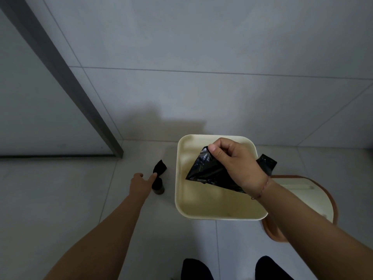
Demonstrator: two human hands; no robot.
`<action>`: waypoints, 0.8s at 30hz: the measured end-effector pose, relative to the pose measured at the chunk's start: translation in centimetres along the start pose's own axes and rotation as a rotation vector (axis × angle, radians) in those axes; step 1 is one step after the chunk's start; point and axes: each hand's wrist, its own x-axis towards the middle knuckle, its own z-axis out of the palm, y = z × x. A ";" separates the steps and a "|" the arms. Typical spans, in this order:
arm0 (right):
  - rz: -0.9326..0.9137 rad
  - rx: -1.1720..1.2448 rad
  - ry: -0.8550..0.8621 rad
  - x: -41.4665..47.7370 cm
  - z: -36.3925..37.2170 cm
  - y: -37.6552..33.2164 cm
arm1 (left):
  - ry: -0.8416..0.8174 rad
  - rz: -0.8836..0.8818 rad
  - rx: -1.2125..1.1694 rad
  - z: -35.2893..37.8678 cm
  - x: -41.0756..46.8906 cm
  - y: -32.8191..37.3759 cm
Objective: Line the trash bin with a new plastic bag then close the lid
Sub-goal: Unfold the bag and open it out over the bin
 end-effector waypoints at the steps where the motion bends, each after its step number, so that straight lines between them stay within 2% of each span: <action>1: -0.001 -0.001 0.001 0.0 0.0 0.0 | -0.008 -0.011 -0.009 -0.1 0.0 -0.1; 10: -0.016 -0.033 0.013 -0.2 -0.5 -0.5 | 0.068 0.015 -0.060 -1.2 -1.8 1.1; 13: -0.018 -0.049 0.047 -0.7 -1.4 -1.9 | 0.142 0.222 -0.092 -2.6 -4.4 4.7; 15: -0.025 -0.058 0.050 -0.7 -1.9 -3.2 | 0.135 0.365 -0.133 -3.2 -6.7 7.7; 17: -0.054 -0.053 0.058 -0.9 -2.3 -5.1 | 0.048 0.430 -0.237 -4.0 -9.8 10.7; 21: -0.139 0.001 0.090 -2.6 -3.6 -10.5 | -0.235 0.479 -0.434 -5.2 -17.0 15.7; 24: -0.214 0.049 0.114 -4.3 -4.5 -14.4 | -0.284 0.530 -0.507 -5.5 -22.4 17.6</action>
